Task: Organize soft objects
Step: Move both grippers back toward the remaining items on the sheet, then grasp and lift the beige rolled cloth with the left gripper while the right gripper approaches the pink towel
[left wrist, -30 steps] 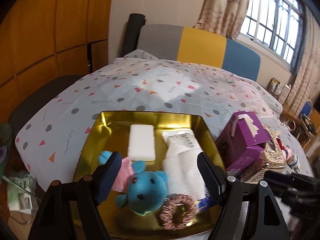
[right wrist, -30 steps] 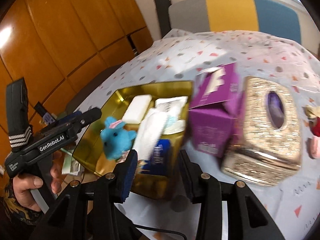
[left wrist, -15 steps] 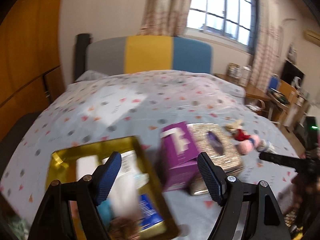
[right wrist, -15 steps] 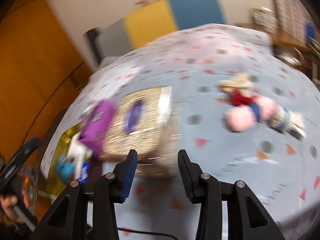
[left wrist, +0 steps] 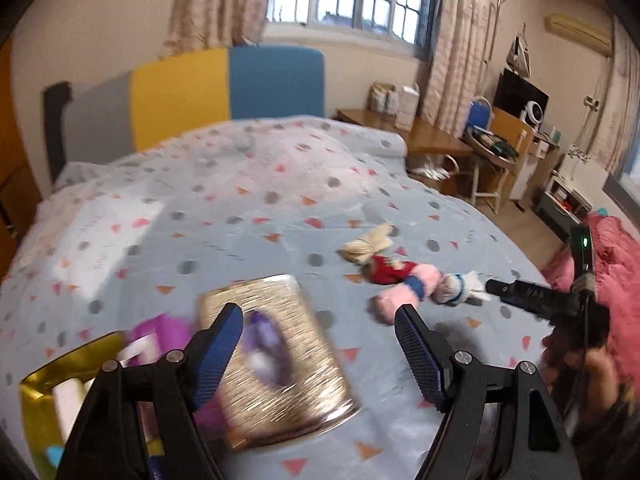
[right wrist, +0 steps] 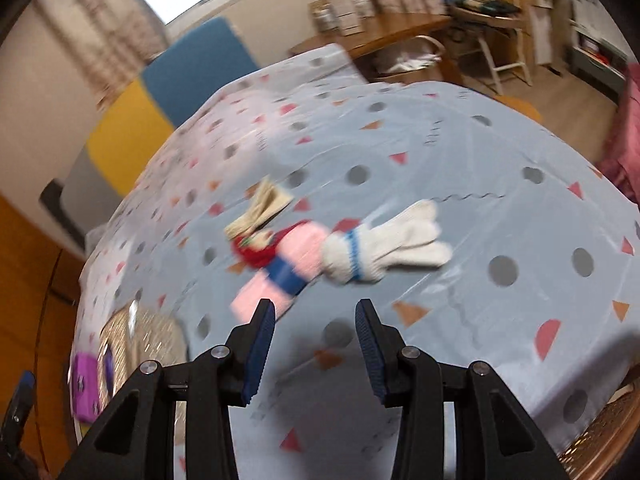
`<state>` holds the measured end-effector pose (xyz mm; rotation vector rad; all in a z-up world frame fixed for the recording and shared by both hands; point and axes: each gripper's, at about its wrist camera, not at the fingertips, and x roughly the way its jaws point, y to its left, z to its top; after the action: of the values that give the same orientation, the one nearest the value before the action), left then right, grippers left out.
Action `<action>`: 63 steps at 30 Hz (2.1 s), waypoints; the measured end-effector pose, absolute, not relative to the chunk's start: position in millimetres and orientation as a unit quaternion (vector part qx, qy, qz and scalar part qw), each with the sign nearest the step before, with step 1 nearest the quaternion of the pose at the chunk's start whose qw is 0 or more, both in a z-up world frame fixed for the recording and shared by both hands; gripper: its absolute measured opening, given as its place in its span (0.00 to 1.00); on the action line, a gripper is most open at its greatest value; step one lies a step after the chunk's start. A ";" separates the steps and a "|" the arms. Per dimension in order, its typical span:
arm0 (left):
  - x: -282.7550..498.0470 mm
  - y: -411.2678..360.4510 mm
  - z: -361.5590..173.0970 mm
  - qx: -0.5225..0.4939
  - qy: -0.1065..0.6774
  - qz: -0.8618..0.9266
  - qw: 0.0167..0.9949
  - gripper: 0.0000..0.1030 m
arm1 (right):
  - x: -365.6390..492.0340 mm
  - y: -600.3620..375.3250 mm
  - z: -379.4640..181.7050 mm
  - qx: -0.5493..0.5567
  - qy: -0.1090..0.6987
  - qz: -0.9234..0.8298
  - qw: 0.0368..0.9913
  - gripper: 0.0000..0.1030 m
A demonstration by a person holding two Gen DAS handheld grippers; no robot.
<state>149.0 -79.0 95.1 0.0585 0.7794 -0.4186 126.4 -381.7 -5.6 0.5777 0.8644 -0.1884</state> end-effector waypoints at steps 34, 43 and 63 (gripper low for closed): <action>382.0 -299.3 -87.8 0.204 0.534 -0.219 0.791 0.57 | 135.0 -404.9 -29.4 0.373 0.367 -0.007 0.852 0.41; 357.7 -287.5 -71.3 0.178 0.541 -0.209 0.795 0.29 | 135.3 -405.7 -29.0 0.374 0.364 -0.011 0.853 0.41; 227.4 -198.1 53.9 0.041 0.468 -0.208 0.858 0.30 | 167.4 -384.9 -25.6 0.319 0.412 -0.001 0.854 0.41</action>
<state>227.4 -198.1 53.9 0.0866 0.9829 -0.4377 167.4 -384.9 -25.6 0.6712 0.8666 -0.0027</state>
